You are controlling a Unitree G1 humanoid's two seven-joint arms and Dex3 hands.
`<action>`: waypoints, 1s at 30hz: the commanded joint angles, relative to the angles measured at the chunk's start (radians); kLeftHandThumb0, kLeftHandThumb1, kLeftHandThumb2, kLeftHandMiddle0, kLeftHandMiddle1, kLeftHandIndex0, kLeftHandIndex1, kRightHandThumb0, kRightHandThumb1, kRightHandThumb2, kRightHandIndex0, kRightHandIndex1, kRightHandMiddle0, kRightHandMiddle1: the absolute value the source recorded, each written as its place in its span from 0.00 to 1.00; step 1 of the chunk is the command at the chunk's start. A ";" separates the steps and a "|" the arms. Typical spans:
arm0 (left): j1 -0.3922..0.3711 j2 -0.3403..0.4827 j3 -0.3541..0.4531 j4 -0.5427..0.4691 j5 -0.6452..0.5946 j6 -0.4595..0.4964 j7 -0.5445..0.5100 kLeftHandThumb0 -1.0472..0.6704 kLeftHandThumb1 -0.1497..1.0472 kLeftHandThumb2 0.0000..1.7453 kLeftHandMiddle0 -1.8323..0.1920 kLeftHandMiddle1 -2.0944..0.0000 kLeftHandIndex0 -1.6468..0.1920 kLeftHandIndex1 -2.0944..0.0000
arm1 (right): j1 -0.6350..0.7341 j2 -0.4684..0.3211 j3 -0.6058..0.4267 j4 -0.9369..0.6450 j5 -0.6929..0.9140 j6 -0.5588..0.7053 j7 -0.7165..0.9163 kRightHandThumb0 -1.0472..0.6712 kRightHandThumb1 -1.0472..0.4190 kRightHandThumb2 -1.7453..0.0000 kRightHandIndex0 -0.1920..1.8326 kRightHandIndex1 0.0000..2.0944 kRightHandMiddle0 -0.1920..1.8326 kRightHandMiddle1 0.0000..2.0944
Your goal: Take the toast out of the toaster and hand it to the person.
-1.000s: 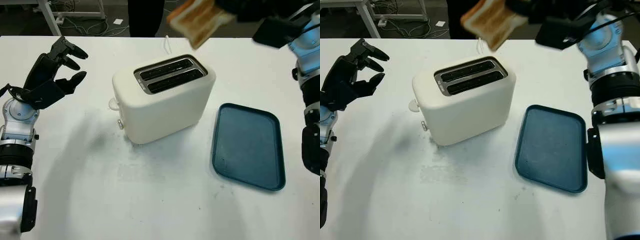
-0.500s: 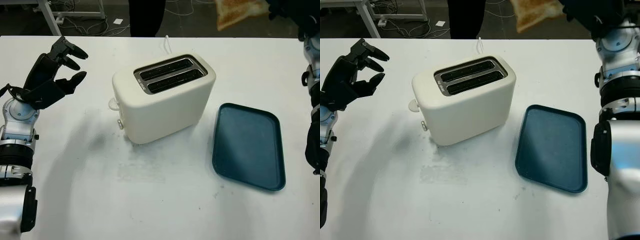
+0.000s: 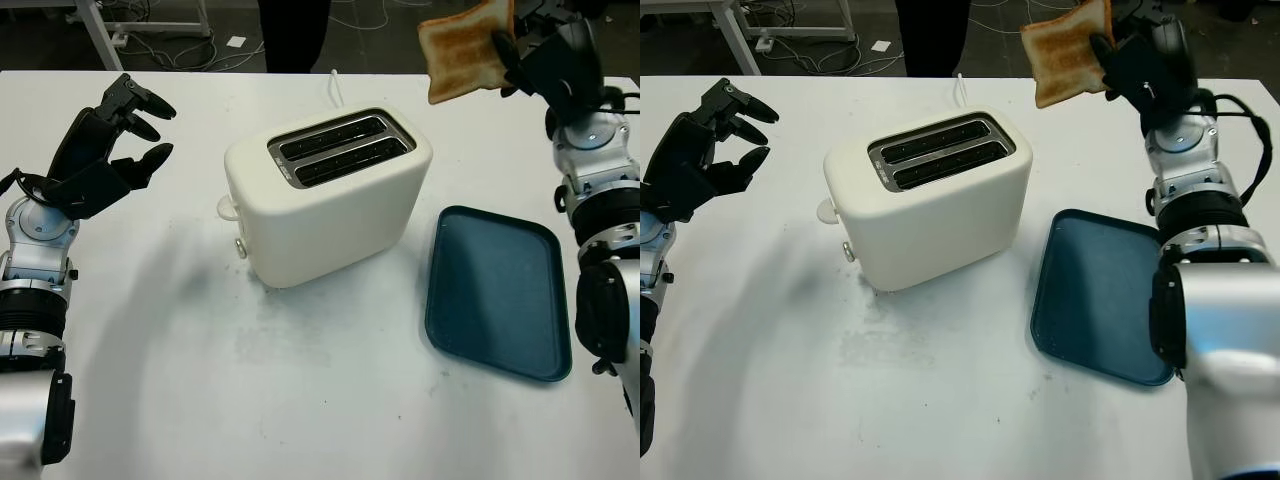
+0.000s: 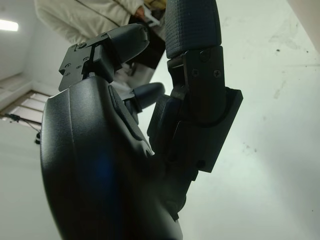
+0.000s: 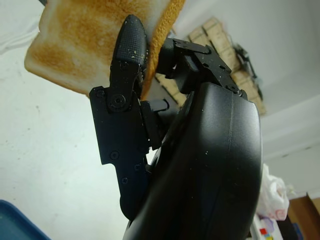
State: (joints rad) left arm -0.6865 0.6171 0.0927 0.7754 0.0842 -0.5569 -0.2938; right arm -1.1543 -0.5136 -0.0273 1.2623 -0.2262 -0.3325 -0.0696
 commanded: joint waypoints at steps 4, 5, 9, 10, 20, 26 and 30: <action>0.000 -0.002 0.002 0.001 -0.009 -0.009 -0.008 0.00 0.89 0.33 0.91 0.21 0.90 0.29 | 0.018 0.019 0.020 0.027 -0.021 0.066 -0.053 0.53 0.09 0.76 0.46 0.83 0.34 0.83; 0.001 -0.001 0.002 0.001 -0.009 -0.010 -0.008 0.00 0.89 0.33 0.91 0.21 0.90 0.29 | 0.022 0.021 0.015 0.031 -0.016 0.065 -0.053 0.53 0.09 0.76 0.48 0.83 0.36 0.83; 0.003 0.001 0.003 -0.001 -0.007 -0.007 -0.006 0.00 0.89 0.33 0.91 0.20 0.90 0.29 | 0.022 0.025 0.021 0.046 -0.026 0.101 -0.059 0.49 0.09 0.75 0.48 0.83 0.37 0.83; 0.003 0.000 0.004 -0.001 -0.010 -0.005 -0.008 0.00 0.89 0.33 0.91 0.20 0.90 0.29 | 0.025 0.026 0.022 0.048 -0.028 0.104 -0.060 0.48 0.09 0.76 0.48 0.83 0.38 0.83; 0.003 -0.002 0.005 0.006 -0.009 -0.015 -0.004 0.00 0.89 0.33 0.91 0.21 0.90 0.30 | 0.046 0.055 0.003 0.060 -0.013 0.102 -0.052 0.41 0.09 0.78 0.55 0.83 0.44 0.83; 0.006 0.000 0.006 -0.005 -0.011 -0.004 -0.006 0.00 0.89 0.33 0.91 0.21 0.90 0.29 | 0.042 0.071 -0.017 0.062 0.003 0.125 -0.040 0.41 0.09 0.78 0.52 0.83 0.40 0.83; 0.006 0.003 0.005 -0.003 -0.006 -0.011 -0.002 0.00 0.89 0.33 0.91 0.21 0.90 0.29 | 0.038 0.076 -0.014 0.059 0.004 0.132 -0.035 0.41 0.09 0.78 0.52 0.83 0.40 0.83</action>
State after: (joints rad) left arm -0.6865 0.6166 0.0931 0.7773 0.0837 -0.5576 -0.2979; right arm -1.1222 -0.4442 -0.0347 1.3155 -0.2318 -0.2126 -0.1073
